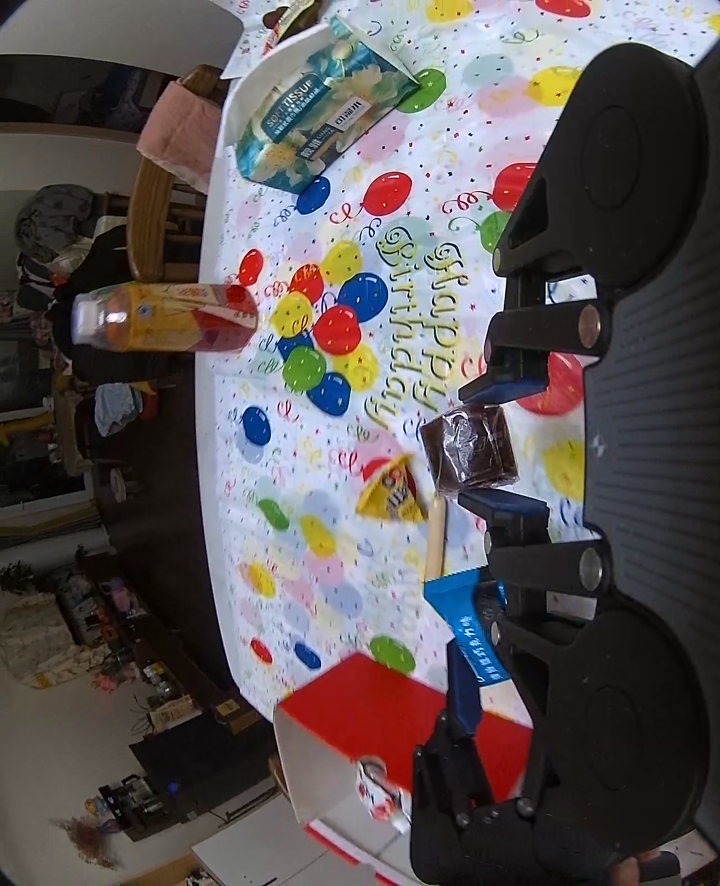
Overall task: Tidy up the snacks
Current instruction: 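Carry the blue packet and brown candy into the red box and release both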
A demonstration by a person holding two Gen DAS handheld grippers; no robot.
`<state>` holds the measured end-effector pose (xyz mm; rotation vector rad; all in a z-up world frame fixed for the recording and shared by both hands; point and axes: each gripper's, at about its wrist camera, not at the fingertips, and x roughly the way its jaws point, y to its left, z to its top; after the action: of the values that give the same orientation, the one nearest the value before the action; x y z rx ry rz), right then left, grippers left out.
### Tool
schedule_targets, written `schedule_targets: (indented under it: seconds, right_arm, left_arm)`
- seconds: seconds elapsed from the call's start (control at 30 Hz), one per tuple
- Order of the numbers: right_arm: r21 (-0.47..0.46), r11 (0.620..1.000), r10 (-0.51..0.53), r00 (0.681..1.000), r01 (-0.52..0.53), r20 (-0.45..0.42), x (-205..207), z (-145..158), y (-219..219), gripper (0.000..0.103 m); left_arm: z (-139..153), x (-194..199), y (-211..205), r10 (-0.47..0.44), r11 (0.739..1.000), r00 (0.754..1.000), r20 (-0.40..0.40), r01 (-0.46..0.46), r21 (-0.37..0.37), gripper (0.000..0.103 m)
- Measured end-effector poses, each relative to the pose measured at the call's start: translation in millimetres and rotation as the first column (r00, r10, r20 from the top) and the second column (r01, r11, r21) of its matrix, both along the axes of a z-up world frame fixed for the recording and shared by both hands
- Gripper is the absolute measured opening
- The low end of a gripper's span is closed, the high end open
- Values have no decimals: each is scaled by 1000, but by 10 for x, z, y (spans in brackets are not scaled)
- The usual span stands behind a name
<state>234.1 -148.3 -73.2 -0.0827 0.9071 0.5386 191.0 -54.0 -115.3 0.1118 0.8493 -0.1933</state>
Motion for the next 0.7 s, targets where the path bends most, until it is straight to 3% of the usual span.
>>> schedule_targets:
  seconds: [0.37,0.7]
  right_arm:
    - [-3,999,47,998,-47,44,-423,431,344,32]
    - [8,992,122,989,-123,87,-675,646,954,32]
  left_arm:
    - [446,-280,443,84,995,995,52,-81,-58,41]
    - [750,-510,1044,165,985,980,114,-157,-74,41]
